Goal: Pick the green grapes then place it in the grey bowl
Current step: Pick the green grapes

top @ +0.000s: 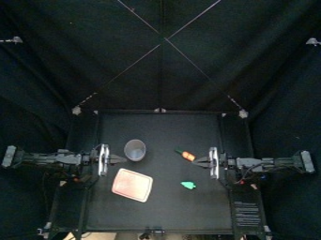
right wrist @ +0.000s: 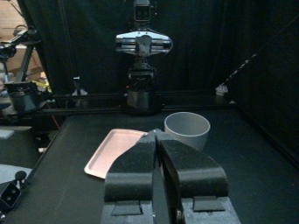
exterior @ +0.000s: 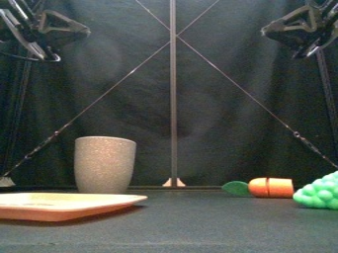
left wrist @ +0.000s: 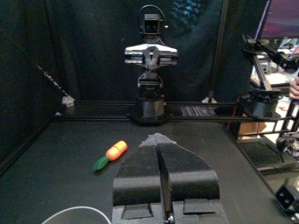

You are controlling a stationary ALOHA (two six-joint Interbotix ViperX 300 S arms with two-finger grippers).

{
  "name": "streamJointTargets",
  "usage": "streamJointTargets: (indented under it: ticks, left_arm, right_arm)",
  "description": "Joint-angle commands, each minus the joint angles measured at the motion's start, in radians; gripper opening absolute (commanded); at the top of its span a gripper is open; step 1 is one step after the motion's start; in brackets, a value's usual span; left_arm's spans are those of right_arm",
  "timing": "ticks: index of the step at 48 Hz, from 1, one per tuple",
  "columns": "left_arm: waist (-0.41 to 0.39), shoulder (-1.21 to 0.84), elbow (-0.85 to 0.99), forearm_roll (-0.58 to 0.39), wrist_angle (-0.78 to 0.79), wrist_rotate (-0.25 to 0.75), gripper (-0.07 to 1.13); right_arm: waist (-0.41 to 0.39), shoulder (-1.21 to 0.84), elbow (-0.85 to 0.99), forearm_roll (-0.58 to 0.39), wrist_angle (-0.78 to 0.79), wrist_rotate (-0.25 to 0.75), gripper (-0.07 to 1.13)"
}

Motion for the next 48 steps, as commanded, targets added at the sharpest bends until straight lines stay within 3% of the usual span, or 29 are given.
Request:
streamJointTargets:
  ticks: [1, 11, 29, 36, 48]
  left_arm:
    - [0.012, 0.011, -0.020, -0.002, 0.014, 0.000, 0.21]
    - [0.015, 0.009, -0.017, 0.002, 0.040, 0.005, 0.21]
    - [0.026, 0.009, -0.015, 0.008, 0.101, 0.006, 0.22]
    - [0.031, 0.009, -0.014, 0.008, 0.101, 0.006, 0.22]
    - [0.043, 0.011, -0.012, 0.006, 0.100, 0.006, 0.22]
  right_arm:
    - [0.021, 0.025, 0.002, 0.011, 0.006, 0.008, 0.13]
    - [0.072, 0.103, -0.015, 0.054, 0.143, 0.084, 0.13]
    - [0.135, 0.299, -0.084, 0.193, 0.354, 0.316, 0.16]
    - [0.140, 0.385, -0.104, 0.230, 0.362, 0.410, 0.33]
    - [0.138, 0.522, -0.133, 0.233, 0.380, 0.502, 0.87]
